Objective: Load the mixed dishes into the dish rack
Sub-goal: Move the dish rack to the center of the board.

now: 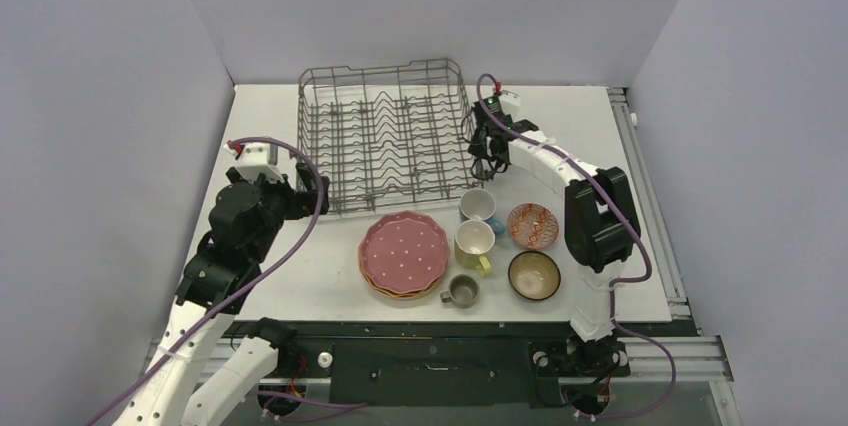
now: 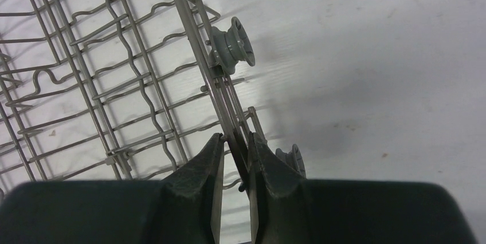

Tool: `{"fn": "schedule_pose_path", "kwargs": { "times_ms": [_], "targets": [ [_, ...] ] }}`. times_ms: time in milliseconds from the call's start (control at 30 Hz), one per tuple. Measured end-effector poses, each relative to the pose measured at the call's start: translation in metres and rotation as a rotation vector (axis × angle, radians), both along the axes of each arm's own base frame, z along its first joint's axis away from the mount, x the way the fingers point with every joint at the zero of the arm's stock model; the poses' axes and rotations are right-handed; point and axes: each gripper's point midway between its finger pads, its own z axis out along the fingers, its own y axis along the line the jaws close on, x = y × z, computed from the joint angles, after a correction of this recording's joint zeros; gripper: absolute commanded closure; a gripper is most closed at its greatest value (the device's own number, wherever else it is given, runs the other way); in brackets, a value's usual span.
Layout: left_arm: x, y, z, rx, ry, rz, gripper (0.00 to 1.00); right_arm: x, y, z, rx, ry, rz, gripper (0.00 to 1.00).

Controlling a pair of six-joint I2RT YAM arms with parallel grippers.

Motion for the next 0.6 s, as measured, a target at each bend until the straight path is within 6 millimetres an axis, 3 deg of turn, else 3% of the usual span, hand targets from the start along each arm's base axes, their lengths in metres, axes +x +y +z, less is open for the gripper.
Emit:
{"fn": "schedule_pose_path", "kwargs": {
  "times_ms": [300, 467, 600],
  "targets": [
    [0.001, -0.001, -0.001, 0.0, 0.003, -0.004, 0.04, -0.007, -0.088, -0.004, -0.001, 0.02, -0.157, 1.0],
    [0.001, -0.002, -0.002, 0.0, 0.007, -0.01, 0.04, -0.008, -0.115, -0.004, -0.018, 0.022, -0.192, 1.0],
    [0.001, -0.003, -0.002, -0.001, 0.007, -0.012, 0.04, -0.008, -0.126, -0.005, -0.031, 0.023, -0.186, 1.0]
  ]
}}
